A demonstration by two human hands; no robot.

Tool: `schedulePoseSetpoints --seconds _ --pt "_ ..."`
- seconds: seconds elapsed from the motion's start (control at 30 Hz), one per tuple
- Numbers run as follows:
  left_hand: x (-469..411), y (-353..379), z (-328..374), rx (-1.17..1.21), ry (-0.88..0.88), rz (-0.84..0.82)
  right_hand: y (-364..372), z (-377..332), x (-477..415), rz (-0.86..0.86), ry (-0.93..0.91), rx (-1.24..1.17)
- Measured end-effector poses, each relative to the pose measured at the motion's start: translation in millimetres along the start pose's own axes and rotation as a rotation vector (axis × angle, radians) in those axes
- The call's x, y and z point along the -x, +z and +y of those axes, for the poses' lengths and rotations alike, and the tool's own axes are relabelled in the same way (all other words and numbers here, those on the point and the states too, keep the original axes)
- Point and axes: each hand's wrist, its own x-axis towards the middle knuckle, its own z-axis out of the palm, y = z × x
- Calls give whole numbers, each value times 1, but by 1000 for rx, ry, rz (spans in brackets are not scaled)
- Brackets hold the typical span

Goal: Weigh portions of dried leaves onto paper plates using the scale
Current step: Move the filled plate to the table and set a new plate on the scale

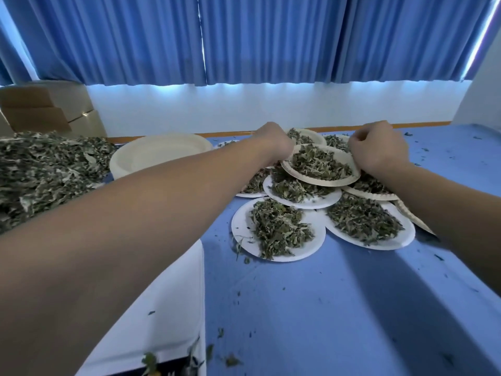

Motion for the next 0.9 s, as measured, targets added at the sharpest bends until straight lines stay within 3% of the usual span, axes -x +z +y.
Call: schedulePoseSetpoints --seconds 0.2,0.37,0.5,0.7,0.9 --pt "23 -41 -13 -22 224 128 -8 -54 26 -28 -261 -173" --pt "64 -87 -36 -99 389 195 0 -125 64 -157 -502 -278" --pt "89 -132 -75 -77 397 259 2 -175 86 -207 -591 -372" --pt "118 -170 -140 -186 370 153 9 -209 104 -390 -875 -228" --pt "133 -177 -167 -311 451 65 24 -218 118 -407 -1023 -1"
